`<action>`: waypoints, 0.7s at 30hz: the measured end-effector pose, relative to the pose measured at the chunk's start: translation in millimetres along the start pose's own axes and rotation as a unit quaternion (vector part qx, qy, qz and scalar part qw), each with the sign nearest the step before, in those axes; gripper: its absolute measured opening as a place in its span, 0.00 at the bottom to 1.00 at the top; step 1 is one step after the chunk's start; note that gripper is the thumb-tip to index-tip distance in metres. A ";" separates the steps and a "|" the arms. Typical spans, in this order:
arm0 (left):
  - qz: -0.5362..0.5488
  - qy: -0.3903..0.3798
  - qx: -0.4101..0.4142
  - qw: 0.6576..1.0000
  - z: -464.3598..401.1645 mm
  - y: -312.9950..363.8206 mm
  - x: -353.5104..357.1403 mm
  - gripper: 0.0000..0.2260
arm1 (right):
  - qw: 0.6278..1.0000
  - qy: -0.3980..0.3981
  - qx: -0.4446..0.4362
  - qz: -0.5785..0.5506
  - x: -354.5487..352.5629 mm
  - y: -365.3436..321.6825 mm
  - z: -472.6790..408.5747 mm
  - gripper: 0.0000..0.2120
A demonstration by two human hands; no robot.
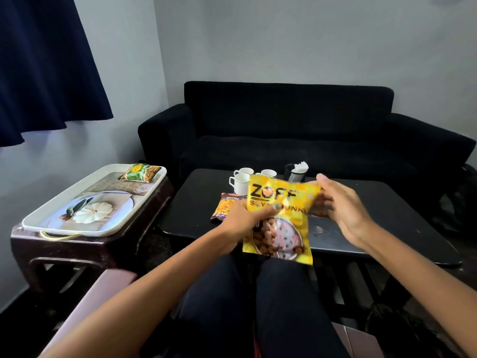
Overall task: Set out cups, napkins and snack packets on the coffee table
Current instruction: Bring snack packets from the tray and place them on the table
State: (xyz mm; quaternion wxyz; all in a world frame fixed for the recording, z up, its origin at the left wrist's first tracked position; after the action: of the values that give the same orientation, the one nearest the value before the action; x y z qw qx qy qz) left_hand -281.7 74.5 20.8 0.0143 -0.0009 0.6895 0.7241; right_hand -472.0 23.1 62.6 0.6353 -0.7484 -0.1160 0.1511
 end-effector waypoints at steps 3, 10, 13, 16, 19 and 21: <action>0.078 0.080 -0.025 0.993 -3.8 -3.5 -6.0 0.20 | 0.997 -0.052 0.048 -0.015 4.9 5.3 2.6 0.20; 0.192 0.172 -0.053 0.965 -4.1 -16.9 -4.2 0.29 | 0.993 -0.096 0.040 0.053 33.6 18.9 12.1 0.17; 0.122 0.223 0.011 0.967 -3.3 -12.4 -10.9 0.34 | 0.992 -0.064 -0.001 0.109 28.2 16.9 11.7 0.17; -0.080 0.265 0.115 0.954 1.3 3.7 -22.8 0.32 | 0.983 -0.087 -0.025 0.159 29.3 13.5 13.2 0.20; -0.115 0.169 0.160 0.966 0.8 16.5 -23.3 0.12 | 0.979 -0.108 -0.034 0.170 35.9 14.0 15.4 0.21; -0.038 0.140 0.171 0.975 2.1 19.7 -21.8 0.08 | 0.982 -0.096 -0.034 0.157 37.3 15.9 15.0 0.22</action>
State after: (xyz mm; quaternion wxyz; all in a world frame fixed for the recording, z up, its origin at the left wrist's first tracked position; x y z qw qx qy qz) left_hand -260.2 75.2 41.0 -0.0546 -0.1261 0.7975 0.5875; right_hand -443.3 47.8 41.8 0.5637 -0.7604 -0.0627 0.3165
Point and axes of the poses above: each hand's wrist, its own z-axis away from the middle knuckle, its own x-axis out of the palm, y = z × x, the point moved 3 cm from there along -z, towards the middle knuckle, and after that the axes turned 4 degrees about -y, right-handed, at the moved point
